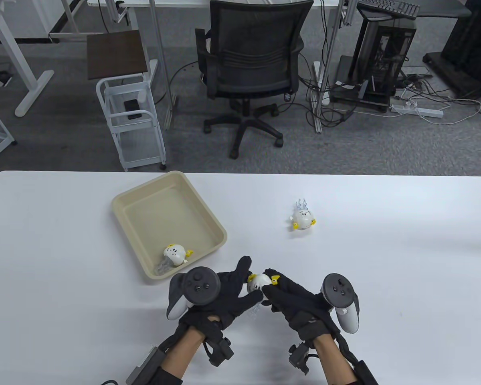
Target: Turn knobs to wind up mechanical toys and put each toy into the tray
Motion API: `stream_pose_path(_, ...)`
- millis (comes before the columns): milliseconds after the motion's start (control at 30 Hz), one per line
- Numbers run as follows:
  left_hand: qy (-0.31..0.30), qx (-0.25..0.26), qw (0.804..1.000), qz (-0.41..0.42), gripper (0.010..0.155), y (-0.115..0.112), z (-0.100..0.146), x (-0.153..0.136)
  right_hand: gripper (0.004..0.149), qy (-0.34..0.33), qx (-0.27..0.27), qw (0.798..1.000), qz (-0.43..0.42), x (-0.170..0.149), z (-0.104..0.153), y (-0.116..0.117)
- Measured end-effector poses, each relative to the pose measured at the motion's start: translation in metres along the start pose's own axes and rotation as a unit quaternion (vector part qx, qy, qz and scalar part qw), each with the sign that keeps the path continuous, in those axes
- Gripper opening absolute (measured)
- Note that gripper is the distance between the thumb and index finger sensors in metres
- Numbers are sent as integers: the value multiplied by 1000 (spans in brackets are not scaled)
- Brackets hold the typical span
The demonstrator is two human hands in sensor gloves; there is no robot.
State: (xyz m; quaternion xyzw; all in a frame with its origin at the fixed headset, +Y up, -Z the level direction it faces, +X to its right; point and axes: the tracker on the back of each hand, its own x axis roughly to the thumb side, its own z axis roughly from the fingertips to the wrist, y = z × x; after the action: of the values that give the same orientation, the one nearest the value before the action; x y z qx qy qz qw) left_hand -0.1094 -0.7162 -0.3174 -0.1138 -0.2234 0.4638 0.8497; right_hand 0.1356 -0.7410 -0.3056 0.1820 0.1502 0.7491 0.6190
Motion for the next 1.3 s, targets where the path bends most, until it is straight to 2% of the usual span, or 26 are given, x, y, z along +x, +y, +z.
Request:
stream_pose_path(67,-13,-58,998,11,93,-1,0,-8,66,-7,20,1000,4,2,-2,5)
stream_pose_path(100,-34,-65,996,42,87,-1,-2,-11,65,1,11,1000,5,2,-2,6)
stream_pose_path(167,-35,-70,994,71,83,-1,-4,-14,63,11,-13,1000,16,4,0,6)
stream_pose_path(233,-27,-47,997,56,79,0,-4,-14,62,25,-49,998,37,6,2,6)
stream_pose_path(333,-8,6,999,34,78,1,-2,-12,59,43,-129,981,138,13,8,8)
stream_pose_path(400,11,3,1000,29,78,2,-3,-17,50,28,-143,971,191,17,10,8)
stream_pose_path(467,16,-2,999,51,78,3,-2,-22,42,17,-125,974,189,16,9,9)
stream_pose_path(600,15,-5,998,55,78,3,0,-24,41,30,-121,978,166,13,8,9)
stream_pose_path(667,-7,-3,999,52,77,2,0,-22,41,54,-119,986,105,7,7,7)
stream_pose_path(700,-19,7,999,49,77,0,0,-20,41,73,-113,990,39,0,7,6)
stream_pose_path(767,-39,11,998,37,77,-2,0,-17,40,105,-105,987,-67,-11,7,7)
stream_pose_path(833,-47,13,999,18,76,-4,1,-15,41,131,-97,980,-114,-18,6,7)
stream_pose_path(933,-37,10,999,-7,76,-4,1,-17,40,137,-93,983,-81,-20,4,6)
stream_pose_path(1067,7,25,1000,15,78,0,1,-25,45,94,-83,992,16,-13,2,9)
stream_pose_path(1300,61,1,994,90,81,2,-2,-41,45,61,-58,995,54,-9,0,11)
